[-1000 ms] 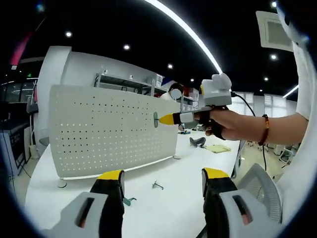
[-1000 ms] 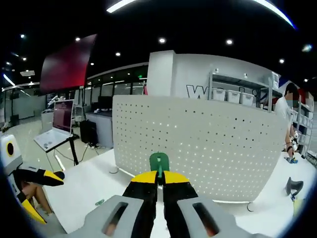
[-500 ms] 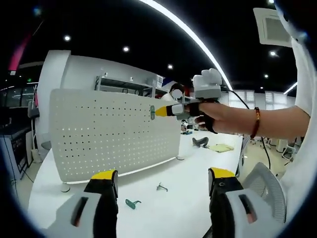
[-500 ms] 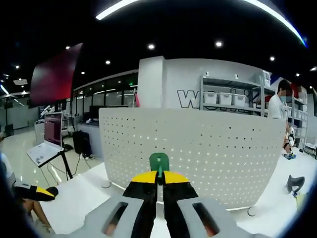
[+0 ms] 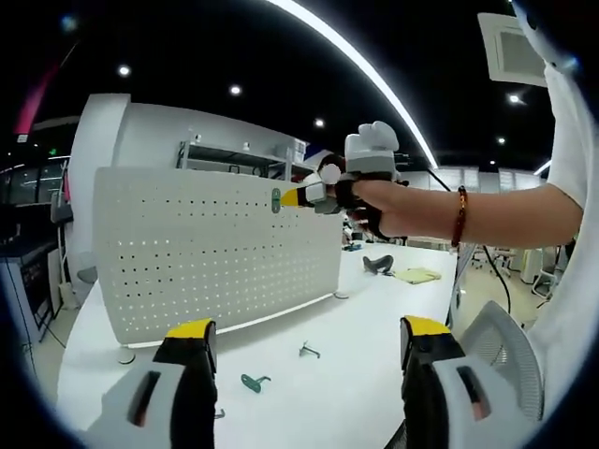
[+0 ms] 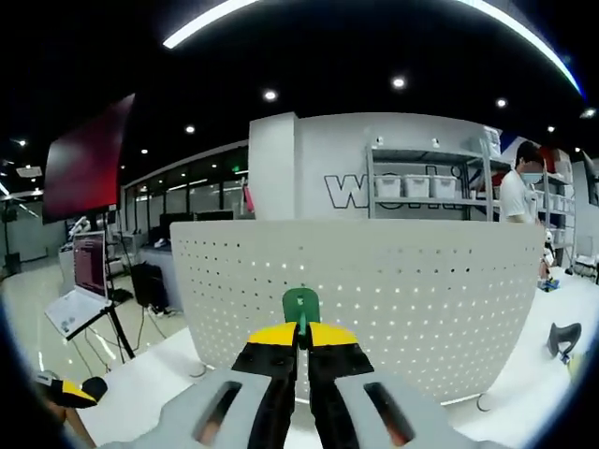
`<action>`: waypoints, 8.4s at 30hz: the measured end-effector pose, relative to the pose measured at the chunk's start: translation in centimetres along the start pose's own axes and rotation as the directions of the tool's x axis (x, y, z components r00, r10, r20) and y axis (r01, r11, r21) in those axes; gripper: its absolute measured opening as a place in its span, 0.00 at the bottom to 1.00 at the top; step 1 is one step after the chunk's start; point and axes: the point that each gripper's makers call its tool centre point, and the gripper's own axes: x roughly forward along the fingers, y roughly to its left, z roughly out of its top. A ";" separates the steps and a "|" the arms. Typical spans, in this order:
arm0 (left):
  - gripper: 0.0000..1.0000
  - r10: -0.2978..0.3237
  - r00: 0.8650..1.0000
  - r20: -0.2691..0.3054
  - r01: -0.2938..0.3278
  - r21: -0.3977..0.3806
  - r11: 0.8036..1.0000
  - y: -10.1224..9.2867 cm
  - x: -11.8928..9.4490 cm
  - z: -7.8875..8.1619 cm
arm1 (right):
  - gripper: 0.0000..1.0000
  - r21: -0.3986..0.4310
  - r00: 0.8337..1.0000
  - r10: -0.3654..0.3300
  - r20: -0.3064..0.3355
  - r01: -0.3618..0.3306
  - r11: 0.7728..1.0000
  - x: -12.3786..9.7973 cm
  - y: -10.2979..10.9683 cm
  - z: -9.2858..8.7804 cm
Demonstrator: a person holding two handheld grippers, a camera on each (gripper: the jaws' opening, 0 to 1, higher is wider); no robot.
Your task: Insert the hook assembly into the mounting plate slot until the hook locks in place.
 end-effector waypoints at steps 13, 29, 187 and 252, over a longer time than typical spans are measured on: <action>0.86 -0.010 1.000 -0.008 0.010 0.000 1.000 -0.2 -0.3 -0.1 | 0.02 0.014 0.999 -0.045 0.024 0.045 0.999 2.2 -1.6 1.7; 0.87 -0.009 1.000 -0.021 0.009 -0.007 1.000 0.2 -0.3 -0.7 | 0.02 0.015 0.994 -0.104 0.022 0.103 0.995 3.8 -3.7 2.2; 0.86 0.095 0.987 -0.128 -0.097 -0.009 0.995 -4.9 4.7 -1.4 | 0.19 -0.067 0.815 0.356 -0.458 -0.431 0.900 -1.9 -4.3 -21.4; 0.80 0.141 0.971 -0.194 -0.163 -0.099 0.982 -3.3 4.5 -4.0 | 0.13 -0.112 0.545 0.400 -0.737 -0.682 0.723 -2.5 -3.9 -31.2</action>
